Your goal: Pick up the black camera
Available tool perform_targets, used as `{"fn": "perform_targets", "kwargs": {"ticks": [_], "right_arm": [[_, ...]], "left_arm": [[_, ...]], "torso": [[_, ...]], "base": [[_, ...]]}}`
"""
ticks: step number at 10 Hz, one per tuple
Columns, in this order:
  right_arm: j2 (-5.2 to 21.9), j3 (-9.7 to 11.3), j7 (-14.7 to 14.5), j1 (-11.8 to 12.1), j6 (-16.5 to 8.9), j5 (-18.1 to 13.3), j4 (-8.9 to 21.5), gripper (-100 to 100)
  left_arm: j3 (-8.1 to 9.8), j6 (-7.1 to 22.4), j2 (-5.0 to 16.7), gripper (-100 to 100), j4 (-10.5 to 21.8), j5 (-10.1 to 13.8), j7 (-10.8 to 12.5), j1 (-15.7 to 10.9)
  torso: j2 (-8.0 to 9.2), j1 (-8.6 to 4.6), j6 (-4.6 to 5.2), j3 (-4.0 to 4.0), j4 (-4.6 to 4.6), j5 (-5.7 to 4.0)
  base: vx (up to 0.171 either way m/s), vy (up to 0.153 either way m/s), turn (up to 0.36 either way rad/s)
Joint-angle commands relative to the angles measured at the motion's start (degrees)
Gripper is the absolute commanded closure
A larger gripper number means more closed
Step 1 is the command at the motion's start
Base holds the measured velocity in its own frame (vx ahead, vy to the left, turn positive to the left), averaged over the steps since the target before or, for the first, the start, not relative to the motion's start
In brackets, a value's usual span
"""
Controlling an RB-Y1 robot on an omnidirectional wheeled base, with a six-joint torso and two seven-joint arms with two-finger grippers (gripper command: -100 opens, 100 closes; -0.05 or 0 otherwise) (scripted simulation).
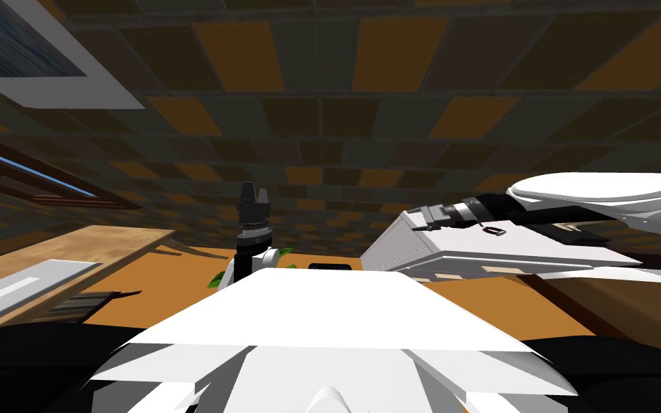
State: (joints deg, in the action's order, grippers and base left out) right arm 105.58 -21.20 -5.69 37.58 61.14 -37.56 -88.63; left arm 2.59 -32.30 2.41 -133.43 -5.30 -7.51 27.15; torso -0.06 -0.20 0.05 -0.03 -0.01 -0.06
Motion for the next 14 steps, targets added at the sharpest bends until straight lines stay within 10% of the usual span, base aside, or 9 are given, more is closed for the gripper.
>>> {"fn": "perform_targets", "kwargs": {"ticks": [1, 14], "right_arm": [[2.4, 0.1, -0.4, 0.1, 0.7, -0.5, 0.7, -100], [20.7, 3.4, -9.5, 1.3, 10.7, -7.7, 13.0, -100]], "left_arm": [[0.00, 0.0, 0.0, 0, 0.0, 0.0, 0.0, 0.0], [0.01, 0.0, 0.0, 0, 0.0, 0.0, 0.0, 0.0]], "torso": [[0.00, 0.00, 0.00, 0.00, 0.00, 0.00], [-0.03, -0.67, 0.04, -0.02, -0.01, -0.20]], "base": [[0.014, -0.051, 0.012], [0.014, -0.125, -0.010]]}}
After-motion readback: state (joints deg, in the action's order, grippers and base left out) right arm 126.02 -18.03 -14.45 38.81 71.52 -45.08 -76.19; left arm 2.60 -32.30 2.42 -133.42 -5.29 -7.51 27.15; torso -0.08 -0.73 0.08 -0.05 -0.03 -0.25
